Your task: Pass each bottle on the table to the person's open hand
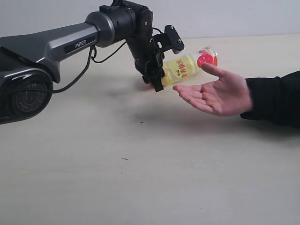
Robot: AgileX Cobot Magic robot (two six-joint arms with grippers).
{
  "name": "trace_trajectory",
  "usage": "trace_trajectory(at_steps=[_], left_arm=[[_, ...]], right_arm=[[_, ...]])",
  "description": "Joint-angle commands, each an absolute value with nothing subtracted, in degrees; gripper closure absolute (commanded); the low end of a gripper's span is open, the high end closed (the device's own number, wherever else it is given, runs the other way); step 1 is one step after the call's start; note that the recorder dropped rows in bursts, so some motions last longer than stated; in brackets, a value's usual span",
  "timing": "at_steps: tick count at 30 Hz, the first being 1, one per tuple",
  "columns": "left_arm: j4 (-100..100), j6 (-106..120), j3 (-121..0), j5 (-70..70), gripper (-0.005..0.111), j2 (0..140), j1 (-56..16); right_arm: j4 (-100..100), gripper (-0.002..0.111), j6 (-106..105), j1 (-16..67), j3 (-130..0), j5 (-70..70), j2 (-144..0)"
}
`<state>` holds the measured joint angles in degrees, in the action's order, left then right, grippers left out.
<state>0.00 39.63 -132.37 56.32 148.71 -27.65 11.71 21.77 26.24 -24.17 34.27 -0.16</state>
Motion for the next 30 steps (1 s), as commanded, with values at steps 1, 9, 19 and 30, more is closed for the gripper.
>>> trace_trajectory(at_steps=[1, 9, 19, 30], left_arm=[[0.38, 39.85, -132.57, 58.41, 0.107, 148.32, -25.78], [0.69, 40.08, -132.57, 58.30, 0.107, 147.06, -25.25], [1.17, 42.82, -132.57, 62.56, 0.107, 146.62, -25.25], [1.17, 42.82, -132.57, 62.25, 0.101, 146.63, -25.25]], right_arm=[[12.02, 0.108, 21.66, 26.02, -24.48, 34.22, 0.00], [12.02, 0.108, 21.66, 26.02, -24.48, 34.22, 0.00], [12.02, 0.108, 21.66, 26.02, -24.48, 34.22, 0.00], [12.02, 0.108, 21.66, 26.02, -24.48, 34.22, 0.00]])
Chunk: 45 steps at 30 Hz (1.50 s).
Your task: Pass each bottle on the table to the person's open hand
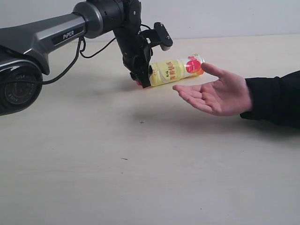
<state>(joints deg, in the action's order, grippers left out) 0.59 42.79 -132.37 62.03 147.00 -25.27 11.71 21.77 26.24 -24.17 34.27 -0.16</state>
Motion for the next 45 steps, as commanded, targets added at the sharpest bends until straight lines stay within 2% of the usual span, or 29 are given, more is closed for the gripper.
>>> trace_trajectory(at_steps=[1, 5, 11, 17, 24, 31, 45], left_arm=[[1.17, 42.55, -132.57, 62.39, 0.096, 146.63, -25.25], [1.17, 42.49, -132.57, 62.38, 0.075, 146.63, -25.25], [1.17, 41.61, -132.57, 62.27, 0.065, 146.63, -25.25], [0.93, 41.54, -132.57, 62.81, 0.049, 146.63, -25.25], [0.70, 41.54, -132.57, 63.64, 0.048, 146.63, -25.25], [0.72, 41.54, -132.57, 63.64, 0.035, 146.63, -25.25], [-0.35, 41.80, -132.57, 64.15, 0.035, 144.33, -26.94]], right_arm=[[12.02, 0.108, 21.66, 26.02, -24.48, 34.22, 0.00], [12.02, 0.108, 21.66, 26.02, -24.48, 34.22, 0.00], [12.02, 0.108, 21.66, 26.02, -24.48, 34.22, 0.00], [12.02, 0.108, 21.66, 26.02, -24.48, 34.22, 0.00], [12.02, 0.108, 21.66, 26.02, -24.48, 34.22, 0.00], [12.02, 0.108, 21.66, 26.02, -24.48, 34.22, 0.00], [12.02, 0.108, 21.66, 26.02, -24.48, 34.22, 0.00]])
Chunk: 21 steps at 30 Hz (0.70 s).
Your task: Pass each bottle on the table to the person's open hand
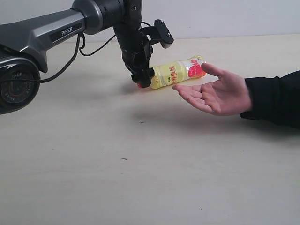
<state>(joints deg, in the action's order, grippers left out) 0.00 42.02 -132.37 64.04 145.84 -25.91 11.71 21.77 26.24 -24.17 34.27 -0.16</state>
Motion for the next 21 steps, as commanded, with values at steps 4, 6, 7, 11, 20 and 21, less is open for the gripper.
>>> trace_trajectory(at_steps=[4, 6, 7, 11, 20, 21], left_arm=[[-0.74, 43.37, -132.57, 63.41, 0.035, 143.04, -27.51], [-0.89, 44.97, -132.57, 62.21, 0.035, 142.60, -27.51], [-0.89, 44.84, -132.57, 61.17, 0.035, 142.60, -27.51], [-1.01, 44.74, -132.57, 60.61, 0.035, 142.60, -28.44], [-5.13, 38.54, -132.57, 58.21, 0.023, 142.60, -31.40], [-7.17, 37.90, -132.57, 57.79, 0.020, 142.60, -31.80]], right_arm=[[12.02, 0.108, 21.66, 26.02, -24.48, 34.22, 0.00], [12.02, 0.108, 21.66, 26.02, -24.48, 34.22, 0.00], [12.02, 0.108, 21.66, 26.02, -24.48, 34.22, 0.00], [12.02, 0.108, 21.66, 26.02, -24.48, 34.22, 0.00], [12.02, 0.108, 21.66, 26.02, -24.48, 34.22, 0.00], [12.02, 0.108, 21.66, 26.02, -24.48, 34.22, 0.00]])
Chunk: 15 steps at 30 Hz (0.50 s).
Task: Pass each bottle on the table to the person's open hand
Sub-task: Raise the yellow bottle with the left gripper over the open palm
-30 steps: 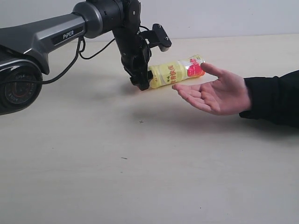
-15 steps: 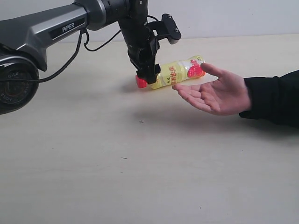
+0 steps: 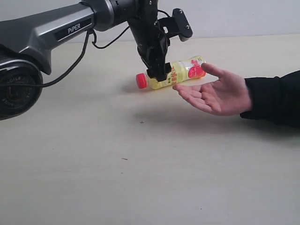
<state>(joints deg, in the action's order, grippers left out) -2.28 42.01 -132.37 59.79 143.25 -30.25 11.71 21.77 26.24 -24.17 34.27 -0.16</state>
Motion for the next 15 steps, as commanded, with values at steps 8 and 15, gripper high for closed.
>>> trace_trajectory(at_steps=[8, 15], left_arm=[[-10.58, 36.90, -132.57, 57.43, 0.014, 143.84, -32.43], [-12.39, 36.90, -132.57, 56.43, 0.014, 146.45, -32.43]], right_arm=[[12.02, 0.108, 21.66, 26.02, -24.48, 34.22, 0.00], [12.02, 0.108, 21.66, 26.02, -24.48, 34.22, 0.00]])
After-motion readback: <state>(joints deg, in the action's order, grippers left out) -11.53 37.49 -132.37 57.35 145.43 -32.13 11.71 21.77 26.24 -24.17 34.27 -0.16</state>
